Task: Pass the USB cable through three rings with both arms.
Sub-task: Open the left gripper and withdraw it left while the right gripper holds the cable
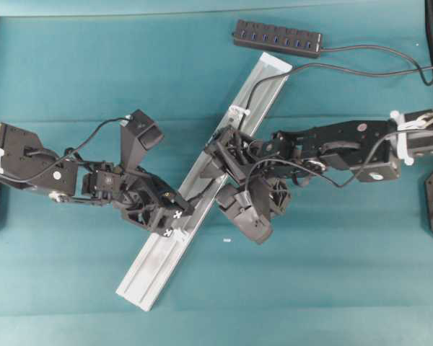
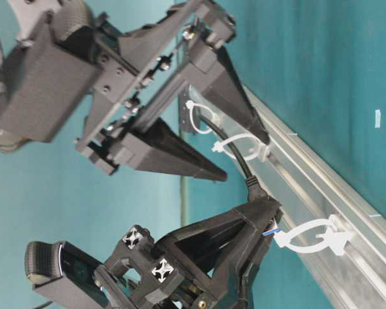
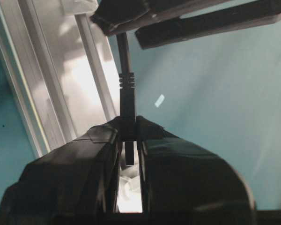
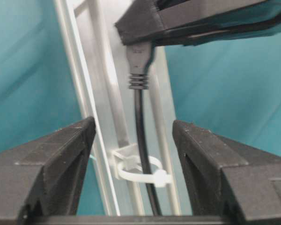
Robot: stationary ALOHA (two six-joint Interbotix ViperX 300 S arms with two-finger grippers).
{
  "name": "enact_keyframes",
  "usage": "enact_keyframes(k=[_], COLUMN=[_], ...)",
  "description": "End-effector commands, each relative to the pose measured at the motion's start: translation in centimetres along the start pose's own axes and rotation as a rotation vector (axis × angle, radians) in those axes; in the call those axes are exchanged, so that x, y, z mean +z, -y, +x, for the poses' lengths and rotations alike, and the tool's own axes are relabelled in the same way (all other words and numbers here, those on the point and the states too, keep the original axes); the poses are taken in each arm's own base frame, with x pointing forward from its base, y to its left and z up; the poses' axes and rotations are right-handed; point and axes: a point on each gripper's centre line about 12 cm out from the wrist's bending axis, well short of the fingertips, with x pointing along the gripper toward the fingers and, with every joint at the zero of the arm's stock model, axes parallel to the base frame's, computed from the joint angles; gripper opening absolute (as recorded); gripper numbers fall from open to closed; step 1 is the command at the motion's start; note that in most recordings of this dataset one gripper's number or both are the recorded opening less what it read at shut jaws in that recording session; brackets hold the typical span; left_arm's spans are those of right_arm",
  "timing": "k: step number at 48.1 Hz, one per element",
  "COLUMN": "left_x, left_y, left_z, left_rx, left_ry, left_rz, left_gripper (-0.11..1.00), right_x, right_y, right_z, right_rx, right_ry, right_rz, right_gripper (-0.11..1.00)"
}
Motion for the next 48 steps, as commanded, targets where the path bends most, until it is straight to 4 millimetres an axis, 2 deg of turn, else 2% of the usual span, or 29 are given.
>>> enact_keyframes(k=[1,25,29,36,48], left_x=[0.6,0.7,0.6,0.5,0.2], left_y=[1.0,1.2,1.1,1.0,0.8], left_z=[-0.4,-0.4,-0.4,-0.4,-0.4], left_rx=[-0.033,-0.046,-0.044,-0.042,-0.034], left_ry=[0.022,0.03,0.028,0.026,0.018], left_rz=[0.002,0.003,0.006,0.006,0.02], left_gripper=[0.09,0.09,0.09,0.09,0.09], right_x=[0.3,0.3,0.4,0.8,1.1], right_y=[0.2,0.2,0.4,1.0,1.2], right_z=[0.4,0.9,0.9,0.9,1.2], right_rx=[-0.004,0.006,0.002,-0.005,0.076], right_ry=[0.005,0.0,0.003,0.01,-0.014], right_rz=[0.01,0.01,0.013,0.013,0.002], right_gripper=[0.72,0.43,0.34,0.09,0.08])
